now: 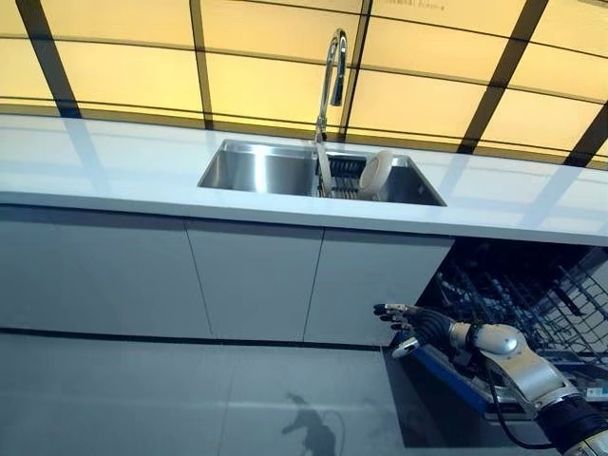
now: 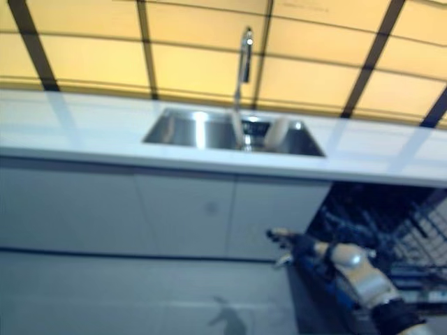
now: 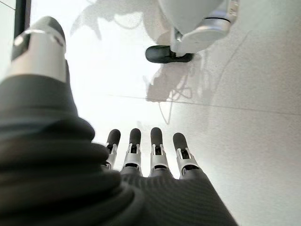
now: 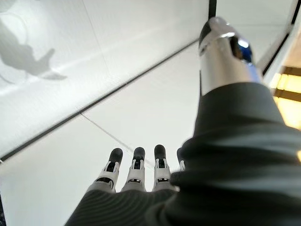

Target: Take plates into dishwasher

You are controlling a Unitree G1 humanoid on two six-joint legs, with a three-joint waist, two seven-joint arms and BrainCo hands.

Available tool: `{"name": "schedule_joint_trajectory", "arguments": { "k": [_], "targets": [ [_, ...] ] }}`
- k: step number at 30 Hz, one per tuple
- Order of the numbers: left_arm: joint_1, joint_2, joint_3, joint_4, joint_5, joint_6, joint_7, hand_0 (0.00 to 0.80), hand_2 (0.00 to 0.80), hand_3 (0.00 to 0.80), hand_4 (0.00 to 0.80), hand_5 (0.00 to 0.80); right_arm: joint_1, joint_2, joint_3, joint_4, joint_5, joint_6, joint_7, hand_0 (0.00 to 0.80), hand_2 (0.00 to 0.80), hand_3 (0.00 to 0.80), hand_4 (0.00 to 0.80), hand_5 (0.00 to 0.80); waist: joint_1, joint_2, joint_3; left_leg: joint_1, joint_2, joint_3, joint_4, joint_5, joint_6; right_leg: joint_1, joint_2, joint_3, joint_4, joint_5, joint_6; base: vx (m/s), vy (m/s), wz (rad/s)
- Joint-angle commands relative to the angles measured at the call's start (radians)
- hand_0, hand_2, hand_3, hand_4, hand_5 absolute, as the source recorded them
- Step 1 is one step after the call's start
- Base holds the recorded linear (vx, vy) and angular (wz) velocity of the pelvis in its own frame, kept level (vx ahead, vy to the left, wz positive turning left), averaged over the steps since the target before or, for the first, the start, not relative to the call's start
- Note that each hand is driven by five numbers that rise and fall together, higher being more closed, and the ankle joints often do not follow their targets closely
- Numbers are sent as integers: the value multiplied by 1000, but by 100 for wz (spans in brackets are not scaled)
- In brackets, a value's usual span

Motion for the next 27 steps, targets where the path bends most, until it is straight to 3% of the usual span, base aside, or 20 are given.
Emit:
{"name": "schedule_joint_trajectory", "arguments": {
  "k": [1,2,4,6,8,16,22,27],
  "targets": [
    [26,18,38,-2,42,29,13,0,0,0,0,0,-85,-86,-138,-8,84,-26,-84,0,0,0,0,0,-2,-21,-2,84,68,-41,112,-161,-69,-4,15,12,26,206,-49,185,-290,47],
    [26,21,43,0,45,35,9,0,0,0,0,0,-96,-79,-145,4,78,-28,-92,0,0,0,0,0,4,-29,0,77,69,-36,131,-179,-62,12,10,5,41,180,-53,115,-227,43],
    [45,19,65,9,15,53,15,0,0,0,0,0,-111,-90,-164,6,87,-7,-144,0,0,0,0,0,-9,-34,-2,117,114,-2,146,-199,-96,25,-6,18,117,173,-46,187,-171,47],
    [61,12,89,17,5,59,2,0,0,0,0,0,-98,-101,-182,13,51,-12,-155,0,0,0,0,0,-13,-29,-11,162,143,15,106,-188,-117,44,-10,10,126,166,-43,179,-111,45],
    [83,-12,100,32,25,29,5,0,0,0,0,0,-107,-125,-195,35,59,-23,-183,0,0,0,0,0,-4,-34,-26,178,158,32,47,-151,-139,111,6,-1,51,174,-45,163,-128,42],
    [83,-26,89,43,3,20,39,0,0,0,0,0,-239,-158,-226,112,60,-42,-351,0,0,0,0,0,6,-10,-41,163,164,54,-19,-103,-170,166,0,-26,17,152,-26,64,-24,-15],
    [63,-12,63,57,9,25,41,0,0,0,0,0,-345,-217,-280,153,128,-14,-665,0,0,0,0,0,-3,-2,-43,164,164,59,-19,-107,-171,142,-11,-41,65,136,-18,57,-26,-17],
    [47,-10,24,63,28,15,29,0,0,0,0,0,-437,-268,-241,186,134,-5,-729,0,0,0,0,0,-5,0,-51,184,161,62,-19,-119,-172,124,-23,-52,79,144,-12,82,-21,3]
  ]
}}
